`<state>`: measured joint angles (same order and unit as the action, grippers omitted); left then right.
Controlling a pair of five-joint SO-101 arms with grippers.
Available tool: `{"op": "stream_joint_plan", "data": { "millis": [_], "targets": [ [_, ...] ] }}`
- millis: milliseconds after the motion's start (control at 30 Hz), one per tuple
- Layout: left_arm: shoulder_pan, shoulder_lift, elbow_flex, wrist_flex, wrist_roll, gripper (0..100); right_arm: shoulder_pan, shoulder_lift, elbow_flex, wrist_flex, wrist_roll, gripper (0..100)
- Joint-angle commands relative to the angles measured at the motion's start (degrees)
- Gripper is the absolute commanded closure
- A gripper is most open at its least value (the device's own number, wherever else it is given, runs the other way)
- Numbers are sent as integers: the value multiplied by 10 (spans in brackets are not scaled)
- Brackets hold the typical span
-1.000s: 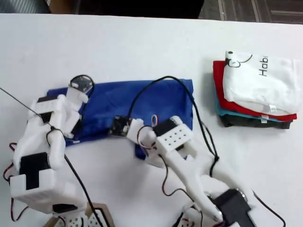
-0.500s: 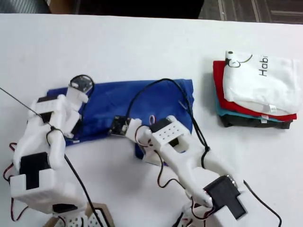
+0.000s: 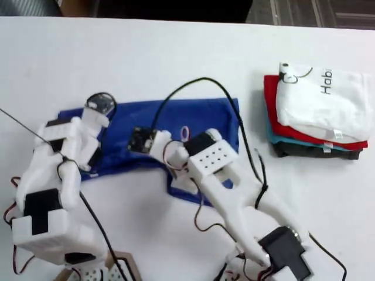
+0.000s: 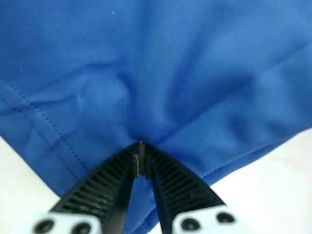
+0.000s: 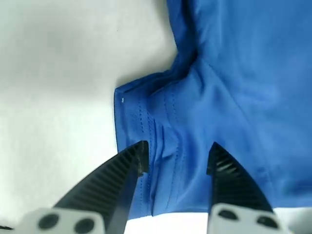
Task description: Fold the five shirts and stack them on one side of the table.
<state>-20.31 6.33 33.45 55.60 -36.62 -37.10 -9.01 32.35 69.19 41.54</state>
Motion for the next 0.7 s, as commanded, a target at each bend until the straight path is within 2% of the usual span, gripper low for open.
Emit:
{"op": "stream_joint_plan", "data": {
  "millis": [0,267,433,500,667],
  "targets": [
    [-3,-2,0,-24,2,976,5,46,-17,-21,0,794],
    [-3,-2,0,-24,2,976,5,158,-18,-91,-32,803],
    [-3,-2,0,-24,2,976,7,161,-20,-96,-32,989],
    [-3,-2,-1,-24,2,976,7,148,-19,-95,-32,957],
    [-3,-2,-1,-24,2,976,2,100,-19,-78,-56,979]
  ]
}}
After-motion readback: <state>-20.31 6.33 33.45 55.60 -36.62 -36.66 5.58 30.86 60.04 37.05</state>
